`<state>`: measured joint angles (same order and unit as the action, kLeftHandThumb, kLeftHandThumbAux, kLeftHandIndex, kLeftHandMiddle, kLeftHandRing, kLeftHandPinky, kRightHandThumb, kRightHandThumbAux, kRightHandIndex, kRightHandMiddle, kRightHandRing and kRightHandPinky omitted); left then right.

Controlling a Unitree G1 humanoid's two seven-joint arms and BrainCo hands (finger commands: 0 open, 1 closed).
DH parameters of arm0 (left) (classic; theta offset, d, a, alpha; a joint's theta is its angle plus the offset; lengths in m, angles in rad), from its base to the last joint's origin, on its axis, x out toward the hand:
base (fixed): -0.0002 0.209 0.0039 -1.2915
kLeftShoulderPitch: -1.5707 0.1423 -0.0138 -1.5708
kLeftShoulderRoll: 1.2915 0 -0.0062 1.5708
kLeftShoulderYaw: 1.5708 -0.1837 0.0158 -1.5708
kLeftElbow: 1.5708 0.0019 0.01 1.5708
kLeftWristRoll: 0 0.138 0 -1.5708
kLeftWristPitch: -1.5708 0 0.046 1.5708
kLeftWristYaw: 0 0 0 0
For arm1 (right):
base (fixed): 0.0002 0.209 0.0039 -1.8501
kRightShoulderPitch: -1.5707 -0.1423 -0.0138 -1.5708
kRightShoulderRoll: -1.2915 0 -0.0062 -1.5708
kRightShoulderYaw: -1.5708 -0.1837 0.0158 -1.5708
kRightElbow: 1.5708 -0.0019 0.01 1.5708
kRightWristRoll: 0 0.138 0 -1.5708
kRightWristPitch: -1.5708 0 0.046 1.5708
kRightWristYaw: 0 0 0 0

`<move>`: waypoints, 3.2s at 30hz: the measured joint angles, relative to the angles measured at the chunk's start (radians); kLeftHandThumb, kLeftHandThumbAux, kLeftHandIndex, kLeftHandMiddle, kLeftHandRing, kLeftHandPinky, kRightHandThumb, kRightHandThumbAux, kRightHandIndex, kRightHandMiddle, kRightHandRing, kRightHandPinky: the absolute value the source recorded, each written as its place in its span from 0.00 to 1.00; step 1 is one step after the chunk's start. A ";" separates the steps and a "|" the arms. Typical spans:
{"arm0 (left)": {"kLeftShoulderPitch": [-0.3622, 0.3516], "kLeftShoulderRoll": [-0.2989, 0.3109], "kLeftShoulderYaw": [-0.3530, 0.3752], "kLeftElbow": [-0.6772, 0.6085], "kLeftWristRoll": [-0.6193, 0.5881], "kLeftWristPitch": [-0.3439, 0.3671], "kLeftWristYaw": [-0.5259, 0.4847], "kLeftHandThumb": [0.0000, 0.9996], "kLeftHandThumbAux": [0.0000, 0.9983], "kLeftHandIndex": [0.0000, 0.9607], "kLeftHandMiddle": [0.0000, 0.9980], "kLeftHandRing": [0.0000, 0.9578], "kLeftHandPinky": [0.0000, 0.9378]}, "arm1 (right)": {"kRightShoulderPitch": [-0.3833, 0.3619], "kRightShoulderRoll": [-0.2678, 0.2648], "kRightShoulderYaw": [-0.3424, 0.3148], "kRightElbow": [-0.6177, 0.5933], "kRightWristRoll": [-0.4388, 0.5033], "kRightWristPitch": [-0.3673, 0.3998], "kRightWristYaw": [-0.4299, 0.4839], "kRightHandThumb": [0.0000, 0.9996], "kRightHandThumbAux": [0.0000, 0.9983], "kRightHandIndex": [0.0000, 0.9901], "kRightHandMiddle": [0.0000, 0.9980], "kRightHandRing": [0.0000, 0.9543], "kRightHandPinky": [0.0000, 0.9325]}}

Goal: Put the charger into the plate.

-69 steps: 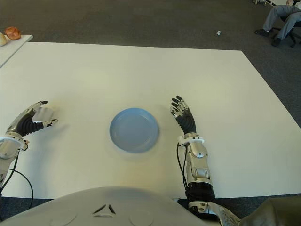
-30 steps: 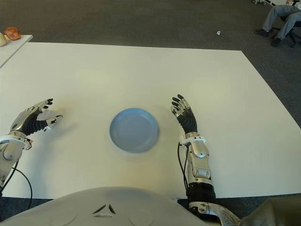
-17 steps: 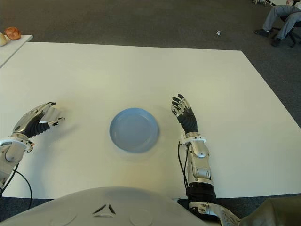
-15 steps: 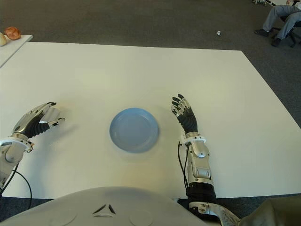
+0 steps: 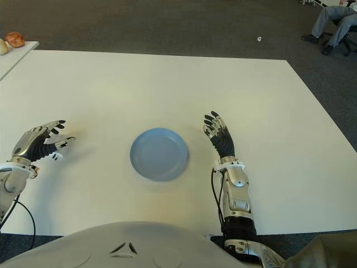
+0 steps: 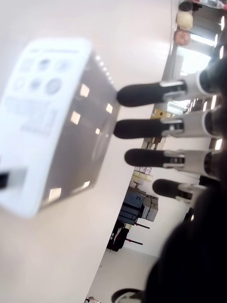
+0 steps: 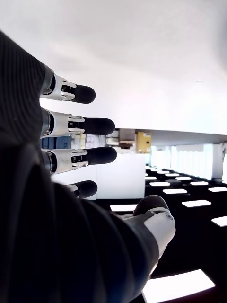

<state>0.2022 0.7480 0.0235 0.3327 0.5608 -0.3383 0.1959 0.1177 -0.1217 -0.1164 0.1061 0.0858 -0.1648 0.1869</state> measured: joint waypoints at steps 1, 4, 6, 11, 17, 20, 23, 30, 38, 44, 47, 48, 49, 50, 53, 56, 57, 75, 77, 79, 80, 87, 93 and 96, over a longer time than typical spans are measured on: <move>0.000 0.001 -0.001 0.003 0.001 -0.004 0.003 0.50 0.23 0.15 0.22 0.30 0.39 | 0.000 0.000 0.000 0.000 0.000 0.000 0.000 0.00 0.63 0.05 0.19 0.16 0.10; 0.000 0.006 -0.002 0.008 0.007 -0.012 0.005 0.49 0.23 0.13 0.18 0.24 0.30 | 0.000 0.000 0.000 -0.002 0.000 0.000 -0.001 0.00 0.63 0.05 0.19 0.16 0.10; 0.000 0.010 -0.003 0.011 0.009 -0.015 0.006 0.49 0.23 0.12 0.16 0.21 0.25 | 0.000 0.000 0.000 -0.004 0.000 0.000 -0.001 0.00 0.63 0.05 0.19 0.16 0.10; 0.002 0.015 -0.005 0.012 0.018 -0.013 0.006 0.47 0.24 0.10 0.13 0.15 0.19 | 0.000 0.000 0.000 -0.006 0.000 0.000 -0.001 0.00 0.63 0.05 0.19 0.16 0.09; 0.006 0.015 -0.005 0.012 0.020 -0.011 0.006 0.47 0.27 0.10 0.13 0.14 0.18 | 0.000 -0.001 0.000 -0.007 0.000 0.004 -0.001 0.00 0.63 0.05 0.19 0.16 0.08; 0.010 0.015 -0.005 0.012 0.019 -0.014 0.006 0.47 0.29 0.11 0.13 0.14 0.20 | 0.001 -0.002 0.000 -0.011 0.000 0.009 -0.001 0.00 0.63 0.05 0.19 0.16 0.08; 0.013 0.015 -0.006 0.012 0.018 -0.017 0.005 0.47 0.29 0.11 0.13 0.15 0.20 | 0.001 -0.002 0.000 -0.015 0.000 0.009 -0.001 0.00 0.63 0.05 0.19 0.16 0.08; 0.025 0.010 -0.015 0.021 0.020 -0.017 0.005 0.44 0.32 0.12 0.13 0.14 0.18 | 0.002 -0.002 -0.001 -0.017 0.000 0.009 0.000 0.00 0.63 0.06 0.19 0.16 0.08; 0.034 0.010 -0.016 0.012 0.022 -0.013 0.005 0.45 0.33 0.12 0.10 0.10 0.14 | 0.002 -0.003 -0.001 -0.017 0.000 0.009 0.002 0.00 0.62 0.06 0.19 0.15 0.07; 0.067 0.009 -0.014 -0.039 0.022 0.014 0.004 0.44 0.34 0.12 0.07 0.07 0.12 | 0.002 -0.005 -0.001 -0.018 0.001 0.010 0.007 0.00 0.62 0.05 0.18 0.14 0.05; 0.085 0.008 -0.011 -0.069 0.022 0.030 0.002 0.43 0.34 0.12 0.06 0.06 0.11 | 0.002 -0.007 -0.001 -0.019 0.001 0.010 0.010 0.00 0.62 0.05 0.18 0.14 0.06; 0.093 0.008 -0.009 -0.078 0.021 0.036 0.000 0.43 0.34 0.12 0.06 0.06 0.11 | 0.002 -0.007 -0.001 -0.020 0.001 0.010 0.010 0.00 0.62 0.05 0.18 0.14 0.06; 0.098 0.008 -0.007 -0.087 0.021 0.039 -0.003 0.43 0.34 0.12 0.06 0.06 0.11 | 0.003 -0.007 -0.001 -0.021 0.001 0.010 0.010 0.00 0.63 0.05 0.18 0.14 0.06; 0.105 0.008 -0.006 -0.095 0.021 0.042 -0.005 0.43 0.34 0.12 0.06 0.06 0.11 | 0.003 -0.007 -0.001 -0.022 0.001 0.011 0.010 0.00 0.63 0.05 0.18 0.14 0.06; 0.122 0.008 -0.001 -0.116 0.020 0.049 -0.008 0.41 0.35 0.12 0.06 0.06 0.12 | 0.003 -0.008 -0.001 -0.023 0.002 0.012 0.011 0.00 0.62 0.05 0.18 0.14 0.06; 0.148 0.007 0.006 -0.146 0.021 0.051 -0.008 0.40 0.35 0.12 0.07 0.08 0.16 | 0.004 -0.008 -0.001 -0.024 0.002 0.014 0.011 0.00 0.62 0.05 0.18 0.15 0.06; 0.156 0.005 0.008 -0.156 0.022 0.053 -0.008 0.39 0.36 0.12 0.07 0.09 0.17 | 0.004 -0.008 -0.001 -0.024 0.002 0.015 0.011 0.00 0.62 0.05 0.19 0.15 0.07; 0.321 -0.372 -0.044 -0.340 0.125 0.081 0.331 0.34 0.50 0.10 0.14 0.12 0.16 | 0.003 -0.009 -0.004 -0.019 0.001 0.017 0.009 0.00 0.61 0.07 0.19 0.16 0.08; 0.298 -0.394 -0.047 -0.314 0.128 0.064 0.373 0.34 0.51 0.11 0.15 0.13 0.16 | 0.003 -0.008 -0.004 -0.019 0.001 0.017 0.009 0.00 0.61 0.07 0.19 0.16 0.08; 0.277 -0.409 -0.048 -0.297 0.128 0.045 0.409 0.35 0.53 0.11 0.15 0.14 0.16 | 0.003 -0.008 -0.004 -0.017 0.001 0.017 0.009 0.00 0.61 0.07 0.19 0.16 0.07; 0.265 -0.419 -0.050 -0.291 0.128 0.038 0.427 0.35 0.54 0.12 0.16 0.15 0.17 | 0.003 -0.008 -0.005 -0.016 0.001 0.017 0.009 0.00 0.61 0.07 0.19 0.15 0.07; 0.207 -0.470 -0.082 -0.261 0.139 -0.016 0.521 0.39 0.56 0.13 0.18 0.17 0.19 | 0.003 -0.008 -0.007 -0.011 0.002 0.009 0.009 0.00 0.62 0.07 0.19 0.15 0.06; 0.175 -0.478 -0.098 -0.201 0.157 -0.039 0.566 0.40 0.57 0.13 0.18 0.18 0.20 | 0.003 -0.009 -0.015 -0.002 0.002 0.004 0.010 0.00 0.62 0.07 0.20 0.15 0.07; 0.145 -0.481 -0.117 -0.170 0.169 -0.046 0.588 0.38 0.58 0.12 0.16 0.17 0.18 | 0.003 -0.009 -0.017 0.001 0.002 -0.001 0.010 0.00 0.61 0.08 0.20 0.16 0.06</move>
<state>0.3472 0.2669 -0.0938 0.1626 0.7300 -0.3842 0.7837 0.1209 -0.1305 -0.1331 0.1071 0.0878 -0.1658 0.1972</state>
